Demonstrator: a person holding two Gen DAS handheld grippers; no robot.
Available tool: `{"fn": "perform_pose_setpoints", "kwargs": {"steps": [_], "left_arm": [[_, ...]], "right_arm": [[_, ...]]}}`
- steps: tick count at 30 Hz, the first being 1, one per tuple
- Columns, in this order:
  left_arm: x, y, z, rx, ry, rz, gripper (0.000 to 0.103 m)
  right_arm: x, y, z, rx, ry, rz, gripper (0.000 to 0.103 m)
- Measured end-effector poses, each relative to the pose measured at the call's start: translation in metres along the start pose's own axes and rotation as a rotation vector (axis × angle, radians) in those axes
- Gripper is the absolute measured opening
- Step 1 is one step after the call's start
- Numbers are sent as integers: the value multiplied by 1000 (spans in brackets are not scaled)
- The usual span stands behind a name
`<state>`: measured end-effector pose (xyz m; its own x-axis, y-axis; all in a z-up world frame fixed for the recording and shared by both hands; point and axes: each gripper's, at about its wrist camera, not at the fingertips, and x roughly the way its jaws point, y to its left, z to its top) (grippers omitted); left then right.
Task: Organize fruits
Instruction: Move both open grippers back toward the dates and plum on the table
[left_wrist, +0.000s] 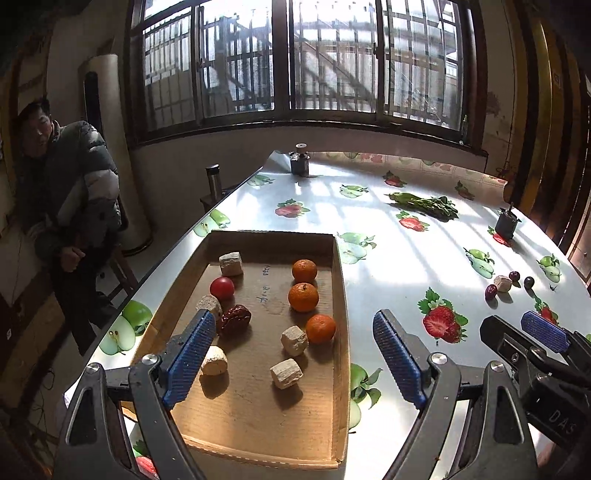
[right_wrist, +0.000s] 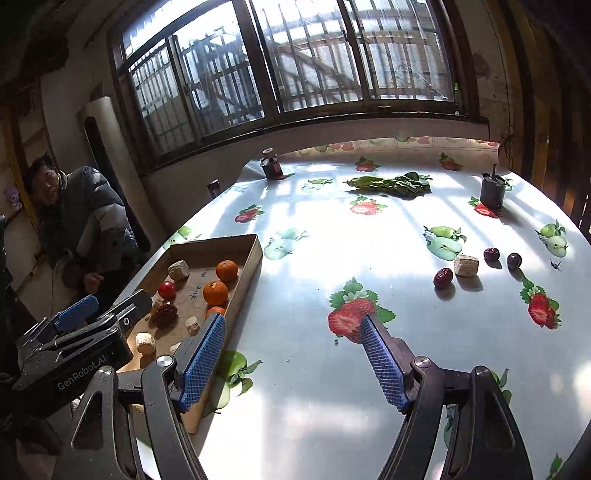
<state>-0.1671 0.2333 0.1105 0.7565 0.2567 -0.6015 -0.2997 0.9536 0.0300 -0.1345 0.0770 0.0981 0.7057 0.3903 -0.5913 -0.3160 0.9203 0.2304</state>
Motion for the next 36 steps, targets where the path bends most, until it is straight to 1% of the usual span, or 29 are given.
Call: {"fn": "perform_pose_setpoints", "kwargs": {"steps": [6, 11, 19, 31, 34, 36], "left_arm": [[0, -7, -1, 7, 24, 28, 87], [1, -15, -3, 23, 37, 46, 87], [2, -29, -5, 56, 45, 53, 87], [8, -33, -7, 60, 67, 46, 87], [11, -32, -7, 61, 77, 26, 87], [14, -31, -4, 52, 82, 17, 87]], "right_arm": [[4, -16, -4, 51, 33, 22, 79], [2, -20, -8, 57, 35, 33, 79], [3, -33, -10, 89, 44, 33, 80], [6, -38, -12, 88, 61, 36, 80], [2, -51, -6, 77, 62, 18, 80], [-5, -69, 1, 77, 55, -6, 80]]}}
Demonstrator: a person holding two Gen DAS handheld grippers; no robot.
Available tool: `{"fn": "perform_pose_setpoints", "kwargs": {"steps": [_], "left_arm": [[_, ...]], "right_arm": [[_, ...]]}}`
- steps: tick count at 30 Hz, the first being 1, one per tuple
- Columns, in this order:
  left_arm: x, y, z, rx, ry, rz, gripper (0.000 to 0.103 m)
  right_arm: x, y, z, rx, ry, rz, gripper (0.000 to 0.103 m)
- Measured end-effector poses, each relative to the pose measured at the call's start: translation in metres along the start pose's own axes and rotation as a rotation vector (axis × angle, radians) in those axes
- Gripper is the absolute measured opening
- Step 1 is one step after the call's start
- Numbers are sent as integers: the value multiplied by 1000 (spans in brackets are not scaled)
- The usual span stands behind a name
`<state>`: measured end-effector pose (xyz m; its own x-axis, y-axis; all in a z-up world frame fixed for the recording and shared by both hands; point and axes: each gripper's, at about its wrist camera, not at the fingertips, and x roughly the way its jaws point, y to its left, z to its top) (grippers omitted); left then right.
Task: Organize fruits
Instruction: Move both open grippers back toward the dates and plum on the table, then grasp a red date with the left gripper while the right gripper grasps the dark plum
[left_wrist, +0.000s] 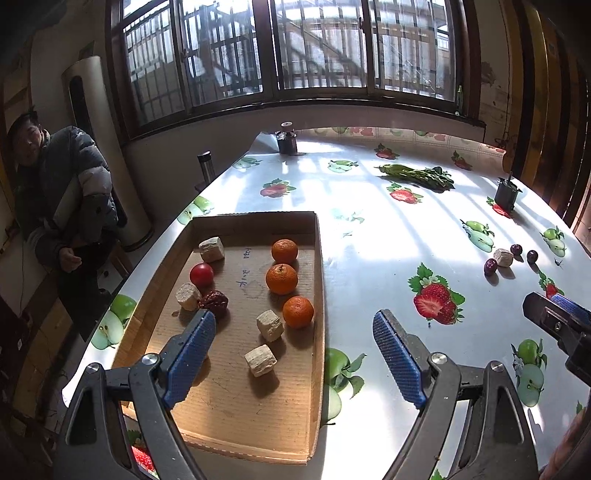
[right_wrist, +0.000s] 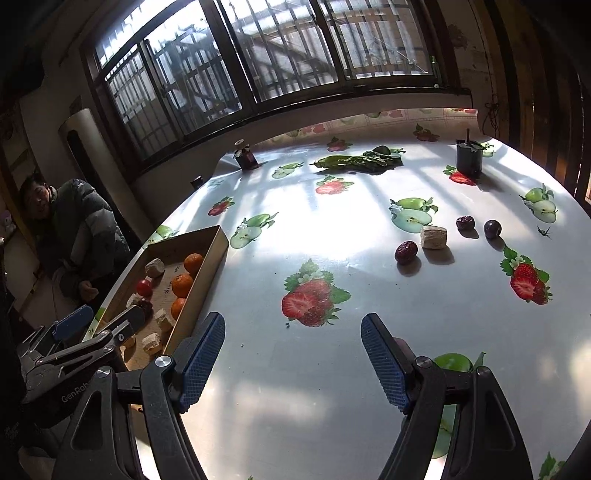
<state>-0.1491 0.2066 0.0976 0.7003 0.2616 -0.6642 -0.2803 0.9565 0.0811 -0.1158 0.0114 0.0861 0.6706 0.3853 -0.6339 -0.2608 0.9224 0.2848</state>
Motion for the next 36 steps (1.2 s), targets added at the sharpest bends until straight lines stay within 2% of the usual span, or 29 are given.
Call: {"fn": "perform_pose_setpoints", "kwargs": {"steps": [4, 6, 8, 12, 15, 16, 18, 20, 21, 24, 28, 36], "left_arm": [[12, -9, 4, -4, 37, -38, 87], [24, -24, 4, 10, 88, -94, 87], [33, -45, 5, 28, 129, -160, 87], [44, -90, 24, 65, 156, -311, 87], [56, -122, 41, 99, 153, -339, 87], [61, -134, 45, 114, 146, -349, 85], [73, -155, 48, 140, 149, -376, 74], [88, -177, 48, 156, 177, -431, 58], [96, -186, 48, 158, 183, -454, 57], [117, -205, 47, 179, 182, -443, 57], [138, -217, 46, 175, 200, -471, 57], [146, -237, 41, 213, 199, -575, 56]], "right_arm": [[-15, -60, 23, 11, 1, -141, 84], [-18, -96, 36, 35, 13, -243, 84], [-18, -130, 48, 83, 24, -298, 84], [-2, -186, 68, 218, 45, -252, 84], [21, -214, 71, 295, 75, -233, 80], [29, -221, 71, 315, 84, -228, 76], [43, -228, 71, 327, 91, -214, 72], [57, -231, 72, 330, 107, -212, 67], [63, -232, 73, 333, 111, -205, 67], [79, -232, 78, 305, 112, -202, 67], [89, -230, 79, 271, 104, -182, 67], [96, -227, 78, 231, 86, -189, 67]]}}
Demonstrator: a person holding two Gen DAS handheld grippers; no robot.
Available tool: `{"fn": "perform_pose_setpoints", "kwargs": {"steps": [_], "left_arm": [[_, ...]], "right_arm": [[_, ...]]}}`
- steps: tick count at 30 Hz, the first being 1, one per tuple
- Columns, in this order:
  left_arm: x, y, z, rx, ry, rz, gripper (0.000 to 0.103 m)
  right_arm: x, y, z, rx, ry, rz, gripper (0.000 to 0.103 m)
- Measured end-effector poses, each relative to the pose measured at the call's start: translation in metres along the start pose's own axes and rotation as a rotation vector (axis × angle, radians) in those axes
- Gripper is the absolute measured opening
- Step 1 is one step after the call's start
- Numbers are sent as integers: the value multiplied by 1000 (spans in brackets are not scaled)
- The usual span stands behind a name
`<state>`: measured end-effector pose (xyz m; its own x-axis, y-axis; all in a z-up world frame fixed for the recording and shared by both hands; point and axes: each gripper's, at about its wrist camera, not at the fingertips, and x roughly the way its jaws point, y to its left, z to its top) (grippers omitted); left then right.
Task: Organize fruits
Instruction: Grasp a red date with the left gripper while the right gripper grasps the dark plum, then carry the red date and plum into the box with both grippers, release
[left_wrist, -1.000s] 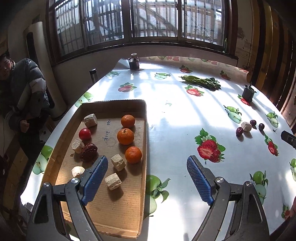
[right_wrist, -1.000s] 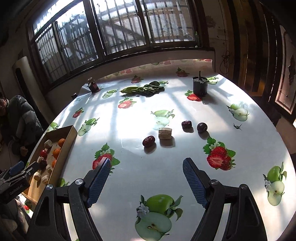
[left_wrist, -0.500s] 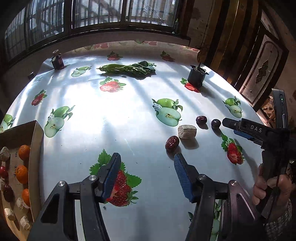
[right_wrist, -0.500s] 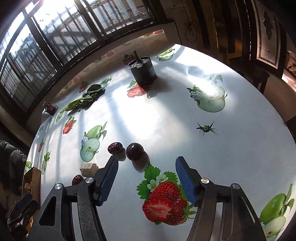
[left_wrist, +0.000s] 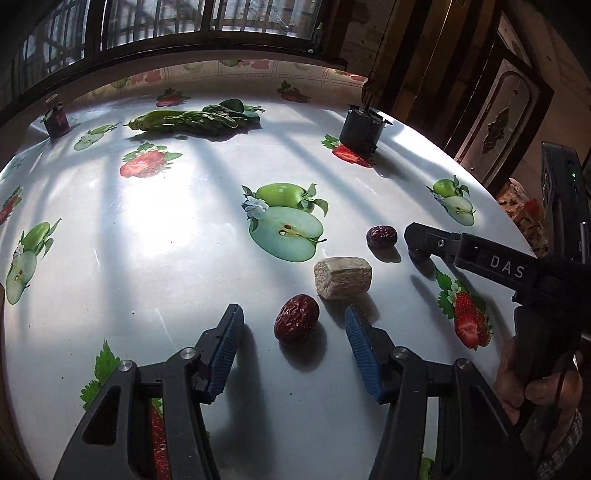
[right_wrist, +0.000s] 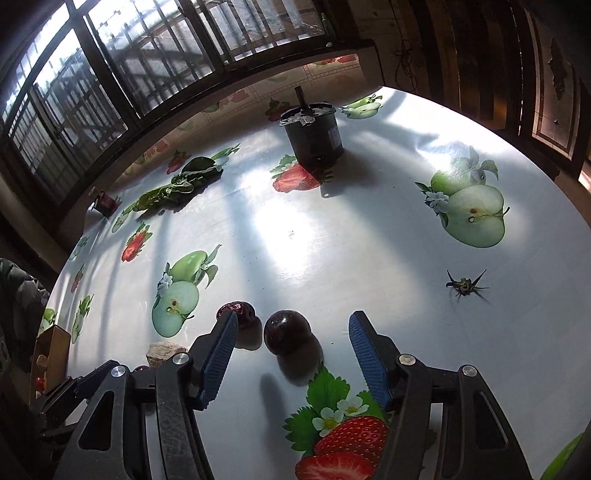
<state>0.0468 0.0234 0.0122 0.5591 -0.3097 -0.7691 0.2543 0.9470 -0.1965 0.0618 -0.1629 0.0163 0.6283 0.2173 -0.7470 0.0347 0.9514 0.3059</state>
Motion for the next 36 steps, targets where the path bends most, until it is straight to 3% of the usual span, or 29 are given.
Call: {"fn": "perform_pose_setpoints", "kwargs": {"steps": [4, 6, 8, 11, 22, 28, 31, 36], "left_arm": [[2, -9, -2, 52, 8, 2, 21], [1, -8, -4, 54, 2, -3, 22], [-1, -5, -5, 43, -4, 1, 22], [-3, 1, -5, 22, -11, 6, 22], [-18, 15, -2, -31, -40, 9, 22], [-74, 23, -6, -78, -113, 5, 22], [-112, 45, -20, -124, -131, 20, 22], [-180, 108, -60, -250, -169, 137, 22]], "right_arm": [[3, 11, -3, -52, -7, -38, 58], [4, 17, -5, -80, -11, -64, 54], [4, 20, -6, -99, -10, -74, 40], [4, 19, -7, -101, -14, -78, 32], [-12, 13, -5, -56, -64, -52, 27], [-34, 25, -5, -60, -116, -16, 27], [-52, 48, -11, -75, -121, 53, 27], [-83, 115, -35, -178, -111, 171, 27]]}}
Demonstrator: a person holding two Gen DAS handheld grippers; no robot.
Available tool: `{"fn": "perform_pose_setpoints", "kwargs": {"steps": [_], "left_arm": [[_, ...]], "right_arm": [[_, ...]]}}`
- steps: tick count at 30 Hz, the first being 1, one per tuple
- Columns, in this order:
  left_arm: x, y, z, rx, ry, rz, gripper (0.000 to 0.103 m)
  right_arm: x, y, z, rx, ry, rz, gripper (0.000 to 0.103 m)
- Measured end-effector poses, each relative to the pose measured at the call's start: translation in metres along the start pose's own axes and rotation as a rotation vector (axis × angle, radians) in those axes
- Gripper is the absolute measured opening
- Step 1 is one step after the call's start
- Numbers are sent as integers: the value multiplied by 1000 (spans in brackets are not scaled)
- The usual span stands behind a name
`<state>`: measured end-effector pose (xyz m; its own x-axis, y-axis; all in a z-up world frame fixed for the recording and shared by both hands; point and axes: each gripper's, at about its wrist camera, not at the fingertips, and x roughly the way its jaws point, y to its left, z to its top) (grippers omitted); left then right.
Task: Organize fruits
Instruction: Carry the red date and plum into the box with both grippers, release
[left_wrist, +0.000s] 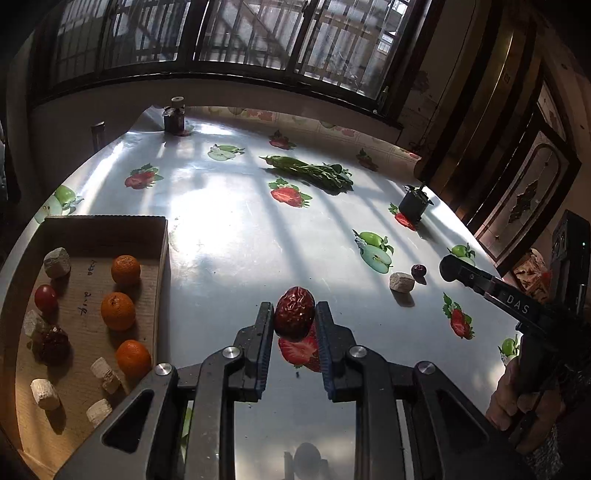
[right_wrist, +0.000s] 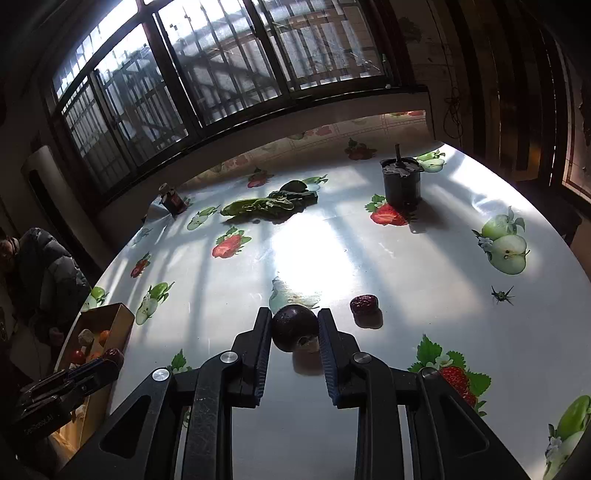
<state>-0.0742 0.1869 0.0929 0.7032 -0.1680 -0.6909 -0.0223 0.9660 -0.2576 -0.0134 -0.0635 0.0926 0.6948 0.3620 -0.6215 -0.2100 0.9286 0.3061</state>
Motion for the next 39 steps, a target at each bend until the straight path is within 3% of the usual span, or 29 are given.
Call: {"fn": "perform_pose_setpoints", "kwargs": {"steps": [8, 13, 17, 24, 28, 30, 32, 37, 39], "left_arm": [[-54, 115, -42, -137, -5, 285, 22], [-62, 154, -67, -191, 27, 351, 22], [-62, 170, -74, -203, 32, 400, 22], [-61, 174, -78, -230, 27, 371, 24], [-69, 168, -77, -226, -9, 386, 47], [-75, 164, -74, -218, -35, 400, 49], [-84, 158, -71, -210, -66, 425, 58], [-104, 139, -64, -162, -159, 578, 85], [-108, 130, -63, -134, -186, 615, 87]], "right_arm": [[5, 147, -42, -176, 118, 263, 28], [27, 221, -87, -289, 213, 341, 28], [44, 261, -122, -402, 279, 338, 28], [64, 282, -155, -480, 344, 300, 28], [65, 285, -158, -504, 328, 281, 30], [62, 284, -156, -495, 320, 291, 38], [54, 282, -152, -481, 296, 303, 49], [23, 266, -140, -408, 200, 287, 63], [14, 254, -135, -370, 170, 271, 66]]}}
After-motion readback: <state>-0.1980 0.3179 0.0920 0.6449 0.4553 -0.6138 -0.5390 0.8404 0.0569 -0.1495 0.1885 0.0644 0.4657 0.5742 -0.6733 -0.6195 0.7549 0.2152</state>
